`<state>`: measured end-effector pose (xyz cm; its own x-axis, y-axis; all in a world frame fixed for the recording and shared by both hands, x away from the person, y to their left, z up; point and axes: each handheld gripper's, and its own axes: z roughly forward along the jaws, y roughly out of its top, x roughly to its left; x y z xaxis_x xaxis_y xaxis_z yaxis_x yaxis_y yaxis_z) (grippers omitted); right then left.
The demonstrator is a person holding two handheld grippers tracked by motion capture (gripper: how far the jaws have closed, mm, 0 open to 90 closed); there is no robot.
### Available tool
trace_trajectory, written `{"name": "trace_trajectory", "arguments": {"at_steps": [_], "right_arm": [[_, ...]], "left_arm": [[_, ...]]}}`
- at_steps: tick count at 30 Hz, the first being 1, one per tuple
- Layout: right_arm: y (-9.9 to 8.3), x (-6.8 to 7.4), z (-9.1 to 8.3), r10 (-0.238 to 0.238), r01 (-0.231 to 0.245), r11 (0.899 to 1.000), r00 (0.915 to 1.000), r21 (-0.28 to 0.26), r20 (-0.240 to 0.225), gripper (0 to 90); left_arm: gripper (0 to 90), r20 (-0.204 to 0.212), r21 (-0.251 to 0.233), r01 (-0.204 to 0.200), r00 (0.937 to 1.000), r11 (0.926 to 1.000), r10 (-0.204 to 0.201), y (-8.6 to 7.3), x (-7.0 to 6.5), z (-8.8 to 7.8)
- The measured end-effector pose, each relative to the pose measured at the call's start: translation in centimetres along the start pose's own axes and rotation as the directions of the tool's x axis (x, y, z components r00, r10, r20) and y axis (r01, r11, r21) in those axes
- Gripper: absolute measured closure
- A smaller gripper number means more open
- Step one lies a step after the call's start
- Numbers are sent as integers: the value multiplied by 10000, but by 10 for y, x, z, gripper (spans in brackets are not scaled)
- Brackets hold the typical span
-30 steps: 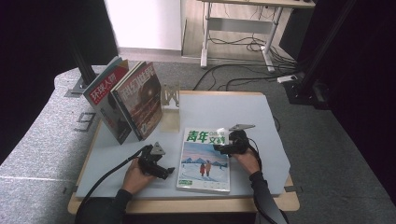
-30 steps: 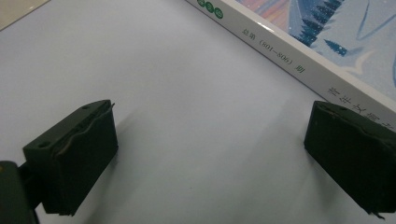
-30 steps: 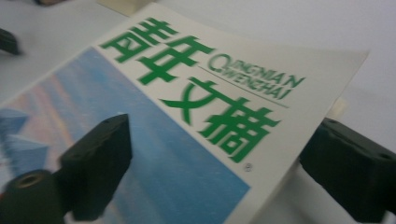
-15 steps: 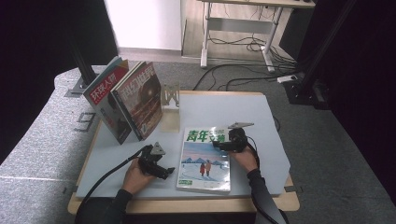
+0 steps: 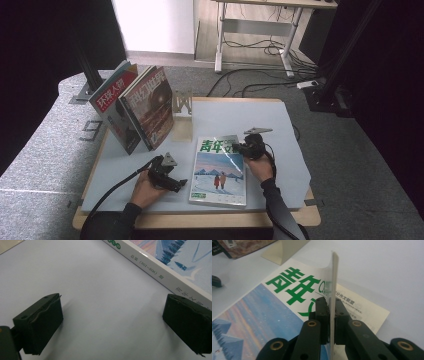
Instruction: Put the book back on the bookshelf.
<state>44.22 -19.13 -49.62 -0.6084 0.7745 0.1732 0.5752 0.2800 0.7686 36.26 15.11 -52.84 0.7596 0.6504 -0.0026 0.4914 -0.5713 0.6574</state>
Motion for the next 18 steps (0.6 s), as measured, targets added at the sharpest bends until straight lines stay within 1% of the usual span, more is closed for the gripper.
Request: {"name": "trace_trajectory", "arguments": {"at_steps": [3,4,5,6,8,13,16,18], "right_arm": [[2,9,-9,-386,388,9989,9992,-279,83,856],[2,9,-9,-386,388,9989,9992,-279,83,856],[2,14,-12,-550,554,9977,9984,-392,101,857],[2,14,-12,-550,554,9977,9984,-392,101,857],[3,19,-16,-748,753,9959,9971,-504,115,857],[4,25,-21,-898,897,9939,9960,-645,17,858],[5,26,-24,-854,840,9932,9962,-805,-143,858],[6,27,-27,-829,803,9928,9962,-887,-262,858]], "left_arm": [[28,-19,-7,2,10000,10000,-2,0,0,0],[28,-34,-18,-6,10000,10000,6,0,-1,0],[30,-50,-25,-16,10000,10000,16,-1,-1,0],[30,-52,-25,-14,10000,10000,14,-1,-1,0],[30,-54,-27,-14,10000,10000,14,-1,-1,0],[31,-54,-10,27,10000,10000,-27,0,-1,-1],[37,-51,81,95,9999,9999,-95,1,-1,-2],[64,-12,189,136,9999,9997,-136,2,0,-4]]}}
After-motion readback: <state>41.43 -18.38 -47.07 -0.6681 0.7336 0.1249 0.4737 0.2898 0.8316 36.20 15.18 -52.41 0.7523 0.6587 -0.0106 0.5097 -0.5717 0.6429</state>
